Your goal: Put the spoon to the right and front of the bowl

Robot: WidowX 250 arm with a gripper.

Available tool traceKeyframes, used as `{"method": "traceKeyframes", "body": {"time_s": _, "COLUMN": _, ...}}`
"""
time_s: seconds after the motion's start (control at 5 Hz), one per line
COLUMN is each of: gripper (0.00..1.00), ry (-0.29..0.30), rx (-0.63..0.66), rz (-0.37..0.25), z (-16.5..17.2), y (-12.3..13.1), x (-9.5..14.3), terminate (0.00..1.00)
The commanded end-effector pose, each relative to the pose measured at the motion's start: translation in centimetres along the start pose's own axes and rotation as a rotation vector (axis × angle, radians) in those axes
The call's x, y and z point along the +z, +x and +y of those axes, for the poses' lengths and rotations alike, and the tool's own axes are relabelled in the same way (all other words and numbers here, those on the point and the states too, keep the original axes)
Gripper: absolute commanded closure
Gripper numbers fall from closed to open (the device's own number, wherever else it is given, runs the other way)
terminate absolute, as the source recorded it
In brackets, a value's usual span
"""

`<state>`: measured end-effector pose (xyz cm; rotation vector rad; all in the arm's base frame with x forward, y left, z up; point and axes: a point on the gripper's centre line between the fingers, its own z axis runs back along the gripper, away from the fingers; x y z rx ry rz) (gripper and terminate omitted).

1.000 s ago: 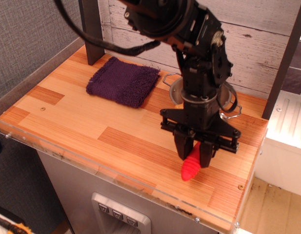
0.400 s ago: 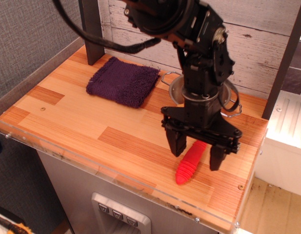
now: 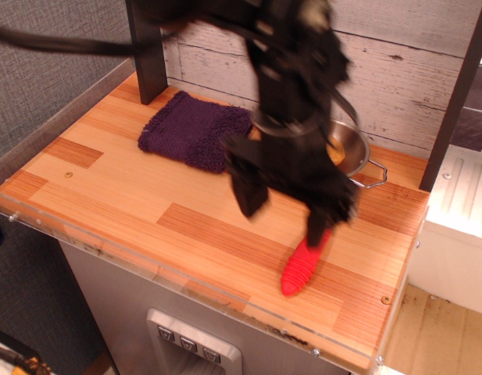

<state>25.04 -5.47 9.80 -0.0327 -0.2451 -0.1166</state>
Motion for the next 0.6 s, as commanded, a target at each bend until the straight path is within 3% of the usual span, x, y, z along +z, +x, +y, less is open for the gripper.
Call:
{"method": "traceKeyframes", "body": {"time_s": 0.0, "gripper": 0.00, "ry": -0.024, "rx": -0.028, "rz": 0.018, "z": 2.10, "y": -0.50, "x": 0.89, "terminate": 0.00}}
{"method": "traceKeyframes", "body": {"time_s": 0.2, "gripper": 0.00, "ry": -0.024, "rx": -0.028, "rz": 0.018, "z": 2.10, "y": -0.50, "x": 0.89, "terminate": 0.00}}
{"method": "traceKeyframes", "body": {"time_s": 0.4, "gripper": 0.00, "ry": -0.024, "rx": -0.028, "rz": 0.018, "z": 2.10, "y": -0.50, "x": 0.89, "terminate": 1.00}}
